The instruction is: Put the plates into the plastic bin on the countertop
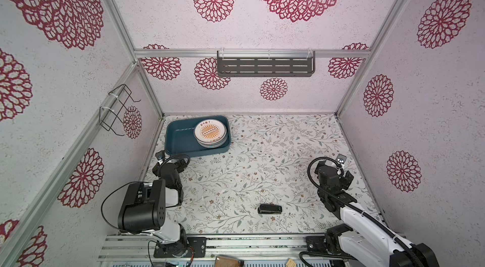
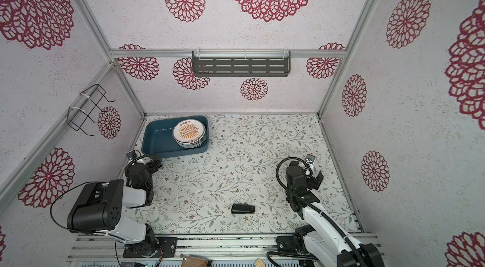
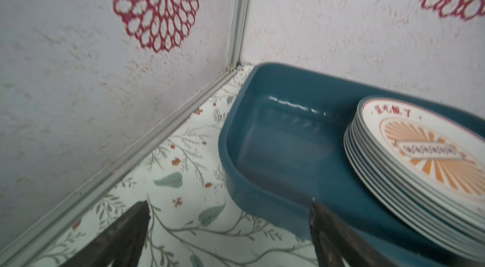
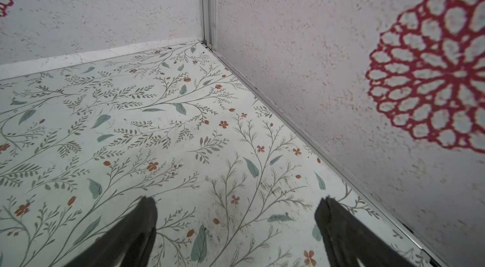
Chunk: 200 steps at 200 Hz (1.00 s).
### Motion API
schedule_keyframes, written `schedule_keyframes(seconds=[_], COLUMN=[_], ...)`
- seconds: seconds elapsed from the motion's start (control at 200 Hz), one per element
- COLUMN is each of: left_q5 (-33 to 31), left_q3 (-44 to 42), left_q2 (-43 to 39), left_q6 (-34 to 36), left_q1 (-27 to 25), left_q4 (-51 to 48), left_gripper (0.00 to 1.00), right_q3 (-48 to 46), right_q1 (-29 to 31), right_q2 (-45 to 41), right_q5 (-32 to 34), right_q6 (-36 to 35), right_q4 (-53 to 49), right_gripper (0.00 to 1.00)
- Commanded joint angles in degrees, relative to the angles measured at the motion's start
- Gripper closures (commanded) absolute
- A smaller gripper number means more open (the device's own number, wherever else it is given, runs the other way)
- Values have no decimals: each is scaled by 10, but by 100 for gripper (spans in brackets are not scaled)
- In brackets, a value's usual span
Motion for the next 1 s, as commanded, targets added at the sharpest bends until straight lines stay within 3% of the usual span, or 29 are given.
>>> schedule_keyframes(seconds=[0.0, 0.095, 0.18, 0.4, 0.505, 0.595, 0.736, 0.846, 0.906, 0.941, 0.996], left_q5=[27, 37, 34, 29, 26, 26, 25, 24, 22, 13, 9], left_q3=[43, 66, 62, 66, 66, 66, 66, 67, 78, 82, 84], left_q2=[-7, -8, 0, -1, -1, -1, -1, -1, 2, 3, 5], left_q6=[23, 28, 36, 36, 37, 37, 37, 37, 39, 45, 49], left_q1=[1, -5, -6, -9, -9, -9, -10, -11, -12, -18, -21], left_q4=[-6, -52, -30, -40, -40, -40, -39, -41, -56, -64, -65], left_gripper=[3, 3, 3, 3, 3, 3, 3, 3, 3, 3, 3], right_q3=[-33, -86, -106, -71, -54, -64, -91, -65, -19, -23, -23], right_q1=[-27, -43, -55, -77, -82, -88, -94, -101, -126, -151, -152], right_q2=[27, 73, 129, 269, 326, 317, 380, 369, 353, 353, 352], right_q5=[-47, -70, -81, -169, -209, -223, -223, -224, -264, -308, -305], right_q6=[-59, -104, -132, -180, -188, -179, -184, -172, -141, -129, -131], right_q4=[156, 310, 424, 576, 586, 590, 713, 643, 528, 536, 533], right_gripper=[1, 1, 1, 1, 1, 1, 1, 1, 1, 1, 1])
